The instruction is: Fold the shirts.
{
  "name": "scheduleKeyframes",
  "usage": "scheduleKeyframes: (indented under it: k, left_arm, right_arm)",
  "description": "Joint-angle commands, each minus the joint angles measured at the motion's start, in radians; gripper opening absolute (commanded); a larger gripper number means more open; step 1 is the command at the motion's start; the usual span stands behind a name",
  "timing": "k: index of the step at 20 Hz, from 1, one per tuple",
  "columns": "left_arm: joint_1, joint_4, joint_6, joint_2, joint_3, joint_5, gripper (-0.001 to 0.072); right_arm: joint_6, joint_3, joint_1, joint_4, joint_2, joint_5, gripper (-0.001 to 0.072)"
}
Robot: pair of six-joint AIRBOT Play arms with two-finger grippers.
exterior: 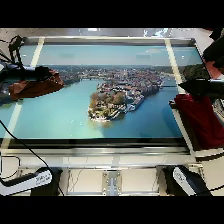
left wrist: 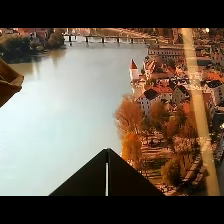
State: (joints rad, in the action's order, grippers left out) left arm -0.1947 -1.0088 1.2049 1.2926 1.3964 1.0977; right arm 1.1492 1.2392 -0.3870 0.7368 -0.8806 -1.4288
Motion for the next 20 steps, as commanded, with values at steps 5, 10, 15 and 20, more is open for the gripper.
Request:
scheduleKeyframes:
  k: [5,10,15,20]
  left_arm:
    - [0.0,0.0,0.0,0.0,0.0,0.0,0.0015]
    - [0.0,0.0,0.0,0.0,0.0,0.0,0.0015]
    - [0.0,-0.011,-0.001,0.006,0.0,-0.05,0.0027]
    - [-0.097,-0.297,0.325,0.094,0.0,-0.37,0.0526]
  right_arm:
    - [0.0,0.0,0.001,0.004,-0.001,-0.027,0.0016]
    - [0.0,0.0,0.001,0.004,-0.001,-0.026,0.0015]
    - [0.0,0.0,0.001,0.007,-0.001,-0.014,0.0015]
    - [0.002,0.0,0.001,0.044,-0.001,0.031,0.0015]
